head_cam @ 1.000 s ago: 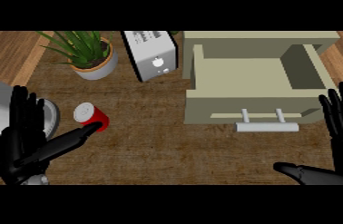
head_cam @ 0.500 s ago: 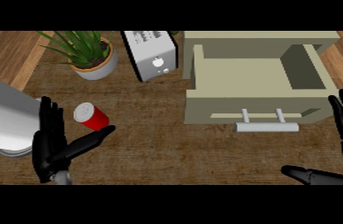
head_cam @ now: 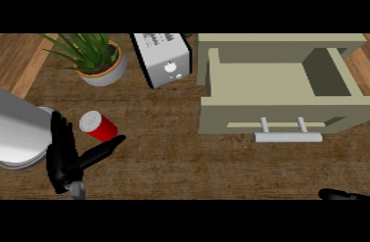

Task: Pick up the can, place it into the drawer and close the drawer

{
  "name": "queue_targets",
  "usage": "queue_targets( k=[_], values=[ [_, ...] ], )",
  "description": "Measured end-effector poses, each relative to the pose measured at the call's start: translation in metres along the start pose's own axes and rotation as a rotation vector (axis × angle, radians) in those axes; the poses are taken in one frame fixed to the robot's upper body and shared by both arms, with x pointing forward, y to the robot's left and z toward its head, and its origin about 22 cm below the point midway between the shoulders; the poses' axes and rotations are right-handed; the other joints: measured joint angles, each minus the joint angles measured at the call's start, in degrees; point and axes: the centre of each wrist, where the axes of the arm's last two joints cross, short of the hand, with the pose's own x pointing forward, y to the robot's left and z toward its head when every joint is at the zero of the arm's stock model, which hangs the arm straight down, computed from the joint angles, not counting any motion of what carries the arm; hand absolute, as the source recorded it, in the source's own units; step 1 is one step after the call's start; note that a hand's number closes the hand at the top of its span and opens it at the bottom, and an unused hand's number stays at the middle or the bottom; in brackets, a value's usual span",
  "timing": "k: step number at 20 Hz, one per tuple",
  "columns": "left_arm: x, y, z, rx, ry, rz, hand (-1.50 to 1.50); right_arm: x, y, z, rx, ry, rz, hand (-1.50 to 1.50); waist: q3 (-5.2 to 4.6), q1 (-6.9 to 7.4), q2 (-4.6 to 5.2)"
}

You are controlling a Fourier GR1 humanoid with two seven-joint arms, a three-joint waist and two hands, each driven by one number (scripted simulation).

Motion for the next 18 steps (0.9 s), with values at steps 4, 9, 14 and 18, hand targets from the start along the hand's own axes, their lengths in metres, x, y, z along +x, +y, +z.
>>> queue_targets(
  k=[4, 9, 14, 18],
  values=[
    [-0.028, 0.003, 0.001, 0.01, 0.017, -0.001, -1.5, -0.001, -0.001, 0.003, -0.003, 0.003, 0.003, -1.5, 0.01, -0.01, 0.02],
    [-0.047, 0.002, -0.005, 0.02, 0.033, -0.002, -1.5, 0.004, -0.003, 0.008, -0.003, 0.006, 0.011, -1.5, 0.01, -0.03, 0.02],
    [-0.069, 0.009, -0.021, 0.038, 0.052, 0.013, -1.5, 0.003, -0.004, 0.009, -0.007, 0.002, 0.013, -1.5, 0.0, -0.1, 0.05],
    [-0.083, 0.008, -0.03, 0.049, 0.06, 0.018, -1.5, 0.0, -0.004, 0.008, 0.008, 0.006, 0.013, -1.5, -0.01, -0.12, 0.05]
  ],
)
